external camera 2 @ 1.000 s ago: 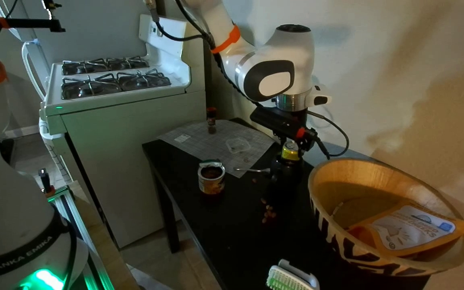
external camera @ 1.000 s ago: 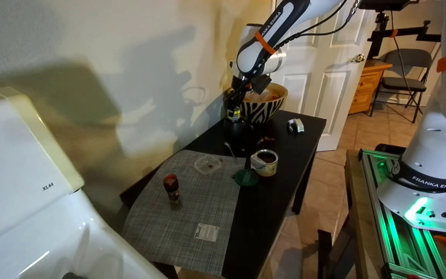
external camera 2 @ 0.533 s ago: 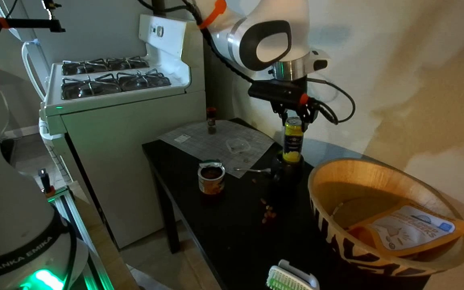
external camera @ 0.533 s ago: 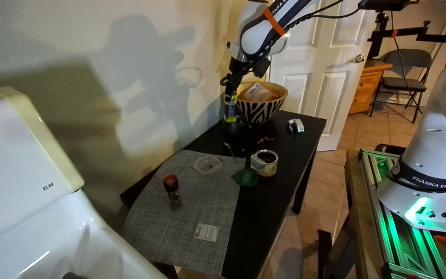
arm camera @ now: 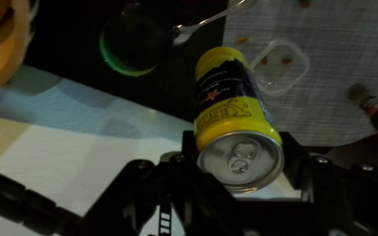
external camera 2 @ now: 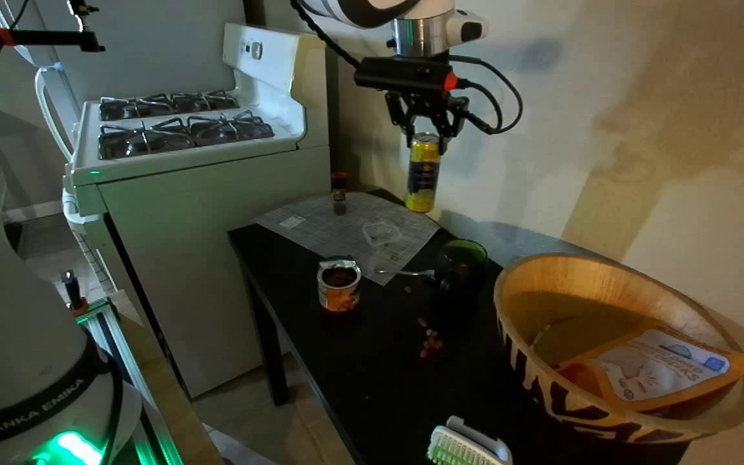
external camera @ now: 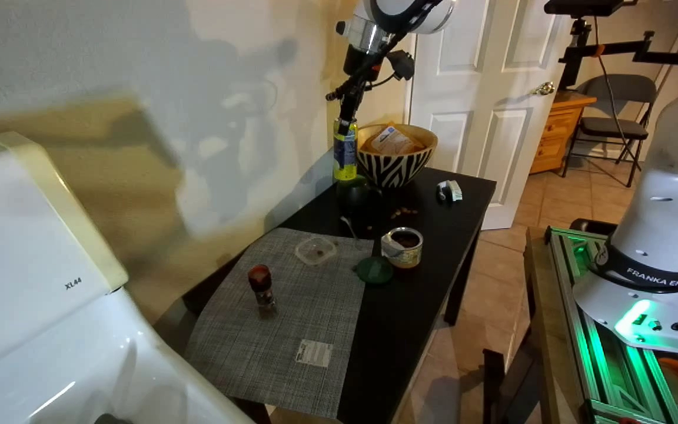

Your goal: Remove the yellow can from the mug and place it on the placemat.

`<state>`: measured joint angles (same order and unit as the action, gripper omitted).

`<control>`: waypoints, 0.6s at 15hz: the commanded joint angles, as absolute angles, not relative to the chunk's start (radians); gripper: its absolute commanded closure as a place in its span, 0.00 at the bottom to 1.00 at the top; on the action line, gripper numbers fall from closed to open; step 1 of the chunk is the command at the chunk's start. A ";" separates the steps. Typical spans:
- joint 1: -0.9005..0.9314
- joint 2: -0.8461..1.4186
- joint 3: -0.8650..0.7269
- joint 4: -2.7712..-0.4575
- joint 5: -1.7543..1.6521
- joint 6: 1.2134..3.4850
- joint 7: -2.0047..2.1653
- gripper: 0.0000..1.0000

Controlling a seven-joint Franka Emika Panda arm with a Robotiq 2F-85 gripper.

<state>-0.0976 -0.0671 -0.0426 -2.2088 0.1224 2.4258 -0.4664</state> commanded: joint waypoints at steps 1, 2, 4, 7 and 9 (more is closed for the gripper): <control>-0.036 -0.127 -0.048 -2.306 0.225 2.307 -0.596 0.62; -0.022 -0.132 -0.047 -2.333 0.244 2.279 -0.631 0.62; 0.008 -0.143 -0.038 -2.407 0.279 2.296 -0.718 0.62; 0.056 -0.146 -0.017 -2.502 0.357 2.381 -0.893 0.62; 0.092 -0.146 0.000 -2.552 0.439 2.468 -1.006 0.62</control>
<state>0.0469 -0.0971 -0.0158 -2.4614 0.3305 2.3719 -0.8568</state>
